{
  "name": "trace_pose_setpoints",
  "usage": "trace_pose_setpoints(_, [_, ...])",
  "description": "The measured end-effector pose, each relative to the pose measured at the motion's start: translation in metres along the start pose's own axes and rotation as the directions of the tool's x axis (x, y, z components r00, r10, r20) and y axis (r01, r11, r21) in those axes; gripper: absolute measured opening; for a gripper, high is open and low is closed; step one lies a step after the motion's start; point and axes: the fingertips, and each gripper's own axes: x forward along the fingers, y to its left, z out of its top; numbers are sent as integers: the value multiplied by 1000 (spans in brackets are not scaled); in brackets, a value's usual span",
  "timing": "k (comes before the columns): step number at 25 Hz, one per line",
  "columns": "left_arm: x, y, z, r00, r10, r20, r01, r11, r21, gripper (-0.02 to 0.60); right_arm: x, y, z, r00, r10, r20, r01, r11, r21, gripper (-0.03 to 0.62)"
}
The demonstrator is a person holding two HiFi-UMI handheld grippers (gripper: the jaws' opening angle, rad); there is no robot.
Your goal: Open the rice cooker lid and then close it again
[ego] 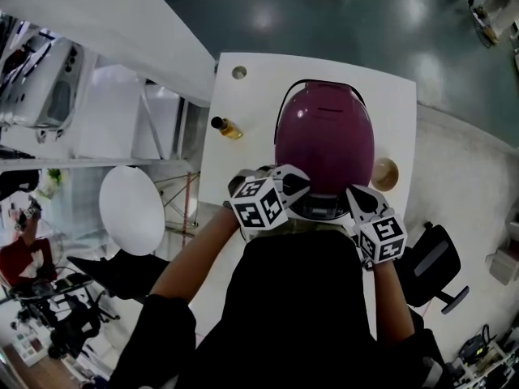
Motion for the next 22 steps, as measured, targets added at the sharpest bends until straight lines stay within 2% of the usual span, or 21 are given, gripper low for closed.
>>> trace_pose_setpoints(5, [2,1,-2,1000,2,-5,-2,1000,-23,5,4,0,-2,998,2,-59,-4,999,-37,0])
trace_pose_setpoints(16, [6,2,0,1000,-23,15,25,994,-111,5,9,-2,-1,993,47,-112,-47,999,10,-2])
trace_pose_setpoints(22, [7,3,1,1000,-14,21,17,992,-121,5,11,0,2,992,37,-122,-40,999,-18,-2])
